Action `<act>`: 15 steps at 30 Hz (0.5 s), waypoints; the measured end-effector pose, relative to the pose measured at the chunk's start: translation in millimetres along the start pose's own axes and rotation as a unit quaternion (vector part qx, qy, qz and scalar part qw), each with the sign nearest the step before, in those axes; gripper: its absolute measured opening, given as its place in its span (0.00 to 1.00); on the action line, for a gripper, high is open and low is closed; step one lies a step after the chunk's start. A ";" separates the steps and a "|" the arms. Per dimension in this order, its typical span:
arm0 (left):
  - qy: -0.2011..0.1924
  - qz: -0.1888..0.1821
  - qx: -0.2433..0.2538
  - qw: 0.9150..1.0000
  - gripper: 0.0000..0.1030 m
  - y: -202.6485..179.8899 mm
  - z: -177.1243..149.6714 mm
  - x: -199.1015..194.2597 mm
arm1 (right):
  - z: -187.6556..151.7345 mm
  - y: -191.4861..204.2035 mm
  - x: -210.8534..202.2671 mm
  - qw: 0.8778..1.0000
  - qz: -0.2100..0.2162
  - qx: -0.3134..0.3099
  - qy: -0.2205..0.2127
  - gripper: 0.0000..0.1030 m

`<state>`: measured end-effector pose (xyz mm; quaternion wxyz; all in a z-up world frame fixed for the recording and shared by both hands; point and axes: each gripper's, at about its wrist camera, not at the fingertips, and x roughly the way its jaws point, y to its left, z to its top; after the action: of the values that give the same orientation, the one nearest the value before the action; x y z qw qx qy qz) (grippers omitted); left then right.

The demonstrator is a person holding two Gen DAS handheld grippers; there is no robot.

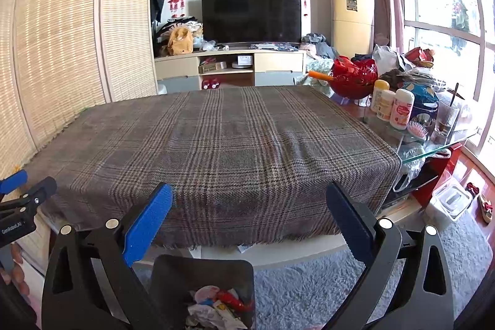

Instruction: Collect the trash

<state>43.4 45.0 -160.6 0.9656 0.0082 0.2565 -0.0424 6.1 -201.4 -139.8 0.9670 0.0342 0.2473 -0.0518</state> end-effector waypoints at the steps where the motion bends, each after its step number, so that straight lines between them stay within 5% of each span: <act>1: 0.000 0.000 0.000 1.000 0.92 0.0 0.1 -0.1 | 0.2 -0.1 0.2 1.000 0.000 0.001 0.000 0.97; 15: -0.001 0.002 -0.001 1.000 0.92 0.1 0.9 -0.8 | -0.4 1.0 -0.3 1.000 0.001 0.005 0.002 0.97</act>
<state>43.1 45.1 -159.5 0.9658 0.0082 0.2559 -0.0403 5.7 -200.4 -140.0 0.9662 0.0398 0.2494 -0.0521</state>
